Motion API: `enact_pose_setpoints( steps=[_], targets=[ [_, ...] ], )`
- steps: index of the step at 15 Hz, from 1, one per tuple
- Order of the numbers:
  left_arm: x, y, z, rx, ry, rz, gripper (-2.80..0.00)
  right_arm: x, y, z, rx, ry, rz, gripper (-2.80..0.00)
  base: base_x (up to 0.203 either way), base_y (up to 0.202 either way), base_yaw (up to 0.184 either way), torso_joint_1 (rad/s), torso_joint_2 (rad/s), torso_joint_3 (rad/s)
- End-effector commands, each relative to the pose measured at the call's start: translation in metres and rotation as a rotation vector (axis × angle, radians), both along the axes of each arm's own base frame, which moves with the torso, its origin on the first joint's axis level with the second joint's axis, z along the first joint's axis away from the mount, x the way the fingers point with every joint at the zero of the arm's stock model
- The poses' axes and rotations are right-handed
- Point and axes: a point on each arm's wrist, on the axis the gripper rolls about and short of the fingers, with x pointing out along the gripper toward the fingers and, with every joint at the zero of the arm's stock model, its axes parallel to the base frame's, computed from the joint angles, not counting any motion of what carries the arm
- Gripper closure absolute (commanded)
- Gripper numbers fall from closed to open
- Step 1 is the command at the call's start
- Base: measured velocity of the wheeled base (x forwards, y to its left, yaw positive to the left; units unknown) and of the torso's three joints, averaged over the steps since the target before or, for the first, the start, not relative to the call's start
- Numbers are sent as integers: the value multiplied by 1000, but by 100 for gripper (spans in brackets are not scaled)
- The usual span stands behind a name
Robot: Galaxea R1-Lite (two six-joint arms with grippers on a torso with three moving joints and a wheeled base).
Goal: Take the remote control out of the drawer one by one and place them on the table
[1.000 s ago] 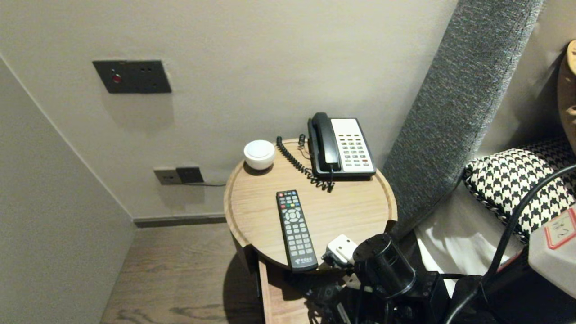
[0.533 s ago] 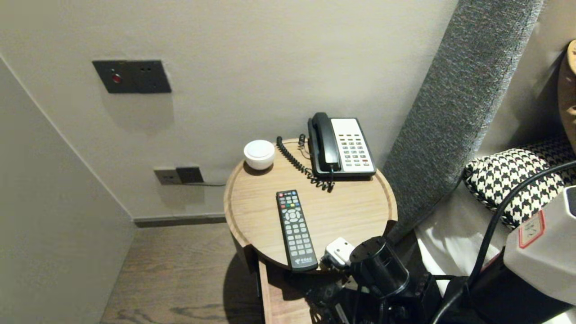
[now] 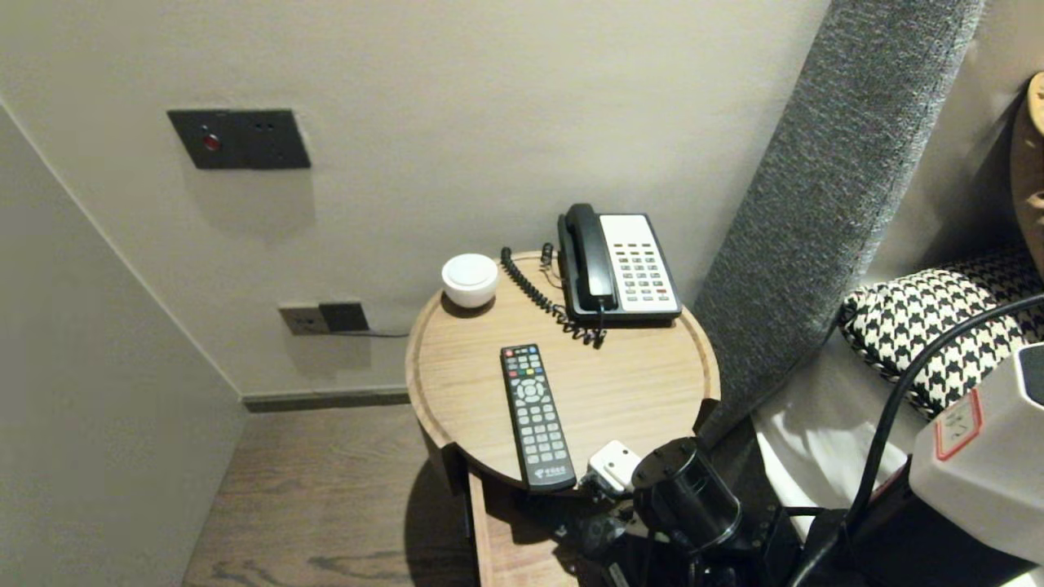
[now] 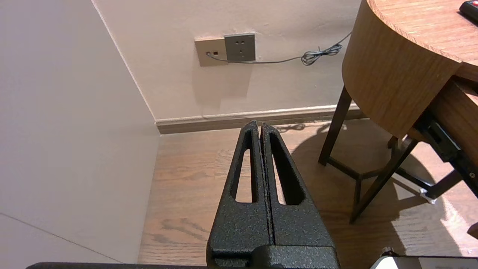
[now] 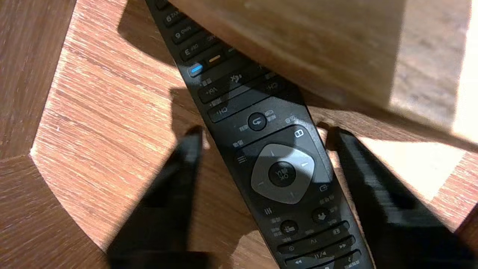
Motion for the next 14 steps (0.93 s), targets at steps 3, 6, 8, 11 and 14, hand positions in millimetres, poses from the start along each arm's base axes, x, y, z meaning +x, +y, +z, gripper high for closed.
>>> enact_pose_setpoints(
  steps=[3, 6, 8, 11, 14],
  targets=[
    [0, 0, 0, 0, -2, 0, 0, -2, 1, 4, 7, -13, 0, 0, 0, 0, 0, 0, 0, 0],
    [0, 0, 0, 0, -2, 1, 0, -6, -1, 12, 23, -31, -1, 0, 0, 0, 0, 0, 0, 0],
    [0, 0, 0, 0, -3, 1, 0, -9, -3, 21, 44, -47, 2, 0, 0, 0, 0, 0, 0, 0],
    [0, 0, 0, 0, -3, 1, 0, -16, -9, 27, 51, -45, 1, 0, 0, 0, 0, 0, 0, 0],
    [0, 0, 0, 0, -2, 0, 0, -22, -17, 25, 41, -32, -1, 0, 0, 0, 0, 0, 0, 0]
  ],
)
